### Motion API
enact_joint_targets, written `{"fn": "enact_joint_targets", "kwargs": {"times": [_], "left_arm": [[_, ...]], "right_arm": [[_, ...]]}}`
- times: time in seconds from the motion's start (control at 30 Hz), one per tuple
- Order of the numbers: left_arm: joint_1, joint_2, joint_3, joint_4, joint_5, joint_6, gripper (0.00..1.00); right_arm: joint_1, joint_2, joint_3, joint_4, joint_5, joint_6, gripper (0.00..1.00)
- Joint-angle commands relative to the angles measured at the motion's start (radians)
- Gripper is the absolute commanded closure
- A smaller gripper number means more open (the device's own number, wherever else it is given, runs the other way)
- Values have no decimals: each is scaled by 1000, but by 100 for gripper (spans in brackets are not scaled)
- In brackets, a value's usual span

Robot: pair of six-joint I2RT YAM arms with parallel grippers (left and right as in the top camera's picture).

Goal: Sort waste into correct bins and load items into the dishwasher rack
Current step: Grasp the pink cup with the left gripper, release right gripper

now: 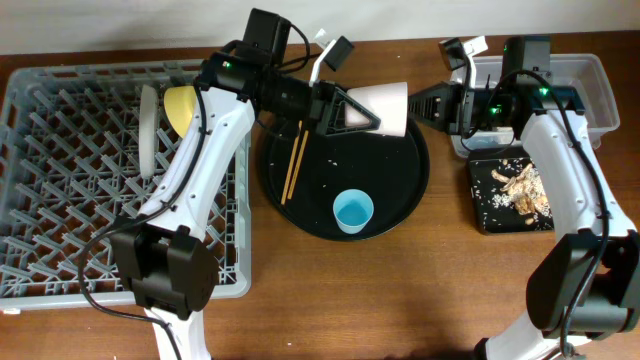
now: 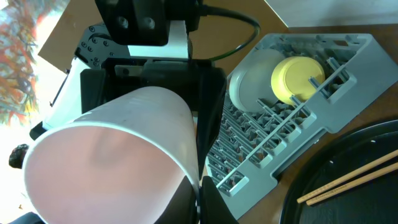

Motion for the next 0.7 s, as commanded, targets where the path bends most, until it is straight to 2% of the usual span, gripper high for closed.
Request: {"fn": "enact_joint_targets", "kwargs": {"times": [0.0,0.03,0.23,0.33,0.4,0.57,0.67], "left_arm": [[-8,-4,-1,51,-24,2,36],[-9,-4,-1,61,-24,2,39],[-11,-4,-1,109,-25,2,41],[-13,-4,-1,112,-24,2,52],[-13,-4,-1,123,-24,2,52],[-13,-4,-1,135,-20,-2,34],[-8,-4,-1,157,-20,-2,19]], "right_arm": [[7,-4,5,0,-5,5,96],[7,-4,5,0,-5,5,96],[8,-4,5,-1,-5,5,96],[8,-4,5,-2,-5,5,95],[8,-4,5,-5,-3,5,95],[8,-4,5,-8,-2,4,95],[8,-4,5,-8,-2,4,96]]}}
